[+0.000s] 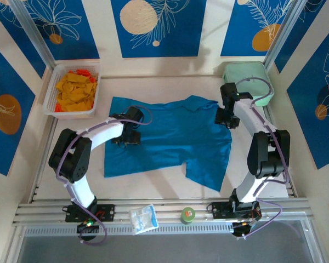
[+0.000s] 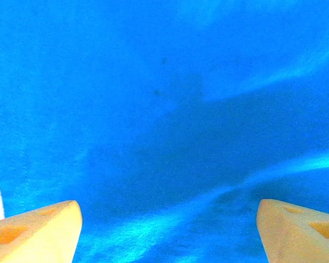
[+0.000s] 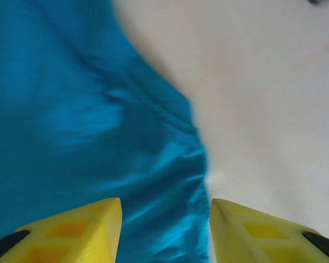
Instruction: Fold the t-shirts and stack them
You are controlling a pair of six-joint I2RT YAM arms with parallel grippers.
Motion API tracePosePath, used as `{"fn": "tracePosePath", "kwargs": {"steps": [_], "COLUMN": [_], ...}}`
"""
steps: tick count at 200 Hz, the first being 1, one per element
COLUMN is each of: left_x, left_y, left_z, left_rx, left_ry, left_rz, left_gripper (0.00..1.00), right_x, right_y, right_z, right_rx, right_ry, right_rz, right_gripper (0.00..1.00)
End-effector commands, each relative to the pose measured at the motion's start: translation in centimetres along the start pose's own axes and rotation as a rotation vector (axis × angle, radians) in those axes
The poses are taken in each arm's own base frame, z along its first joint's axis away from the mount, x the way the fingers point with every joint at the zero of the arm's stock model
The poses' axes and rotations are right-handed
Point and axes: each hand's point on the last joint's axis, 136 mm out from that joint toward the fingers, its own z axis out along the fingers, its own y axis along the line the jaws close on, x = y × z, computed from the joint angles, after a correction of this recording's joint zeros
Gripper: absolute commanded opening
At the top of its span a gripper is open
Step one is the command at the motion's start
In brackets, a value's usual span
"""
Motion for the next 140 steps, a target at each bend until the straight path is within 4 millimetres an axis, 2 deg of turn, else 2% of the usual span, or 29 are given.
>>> {"fn": "tracePosePath", "kwargs": {"steps": [1, 20, 48, 78, 103, 140], "left_x": [-1.2, -1.9, -1.8, -1.2, -0.5, 0.8], "left_y": [-0.3, -1.1, -1.8, -1.9, -1.9, -2.0], "left_z": [-2.1, -2.5, -2.3, -2.0, -1.7, -0.9], "left_rx": [0.012, 0.047, 0.077, 0.078, 0.081, 0.077], "left_ry": [-0.015, -0.025, -0.033, -0.029, -0.025, -0.001], "left_rz": [0.032, 0.029, 0.018, 0.019, 0.013, 0.016], "left_gripper": [0.84, 0.84, 0.84, 0.84, 0.83, 0.83], "right_x": [-2.1, -4.6, -8.1, -11.5, -12.9, -13.6], "right_y": [3.7, 4.4, 5.6, 5.9, 5.7, 5.2], "right_z": [0.3, 2.0, 4.5, 5.8, 6.9, 9.6], "right_rx": [-0.151, -0.133, -0.151, -0.143, -0.133, -0.114], "right_ry": [-0.002, -0.011, -0.034, -0.076, -0.084, -0.048], "right_rz": [-0.068, -0.103, -0.129, -0.130, -0.131, -0.125], "right_gripper": [0.46, 0.44, 0.42, 0.41, 0.42, 0.43]}}
